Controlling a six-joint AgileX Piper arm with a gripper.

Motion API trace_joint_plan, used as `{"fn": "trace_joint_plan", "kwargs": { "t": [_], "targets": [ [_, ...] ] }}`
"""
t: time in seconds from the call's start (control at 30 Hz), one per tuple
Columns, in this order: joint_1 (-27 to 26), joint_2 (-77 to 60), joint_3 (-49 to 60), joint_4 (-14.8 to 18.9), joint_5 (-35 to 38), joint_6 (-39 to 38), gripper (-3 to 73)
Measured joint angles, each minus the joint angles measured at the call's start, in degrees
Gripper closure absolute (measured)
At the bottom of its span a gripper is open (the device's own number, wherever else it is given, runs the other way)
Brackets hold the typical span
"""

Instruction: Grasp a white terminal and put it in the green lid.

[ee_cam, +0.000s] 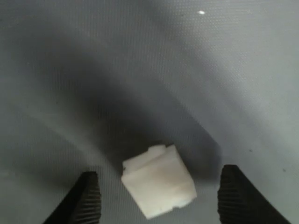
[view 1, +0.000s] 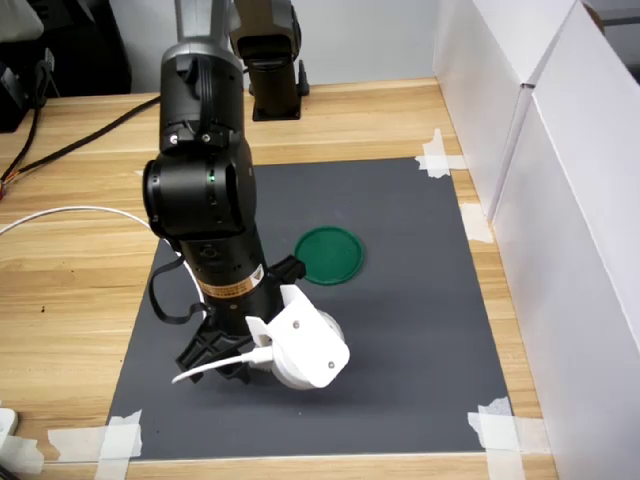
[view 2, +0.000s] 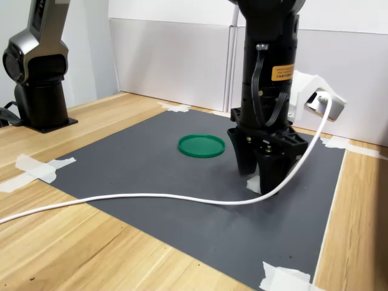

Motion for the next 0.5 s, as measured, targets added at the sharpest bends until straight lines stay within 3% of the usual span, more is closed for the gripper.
{"fn": "trace_joint_plan", "kwargs": {
  "t": [0.2, 0.43, 0.5],
  "targets": [
    [0.00, 0.06, 0.00, 0.00, 0.00, 0.00, 13.9],
    [0.00, 0.06, 0.00, 0.00, 0.00, 0.65, 34.8],
    [0.00, 0.06, 0.00, 0.00, 0.00, 0.73, 37.3]
  ]
}}
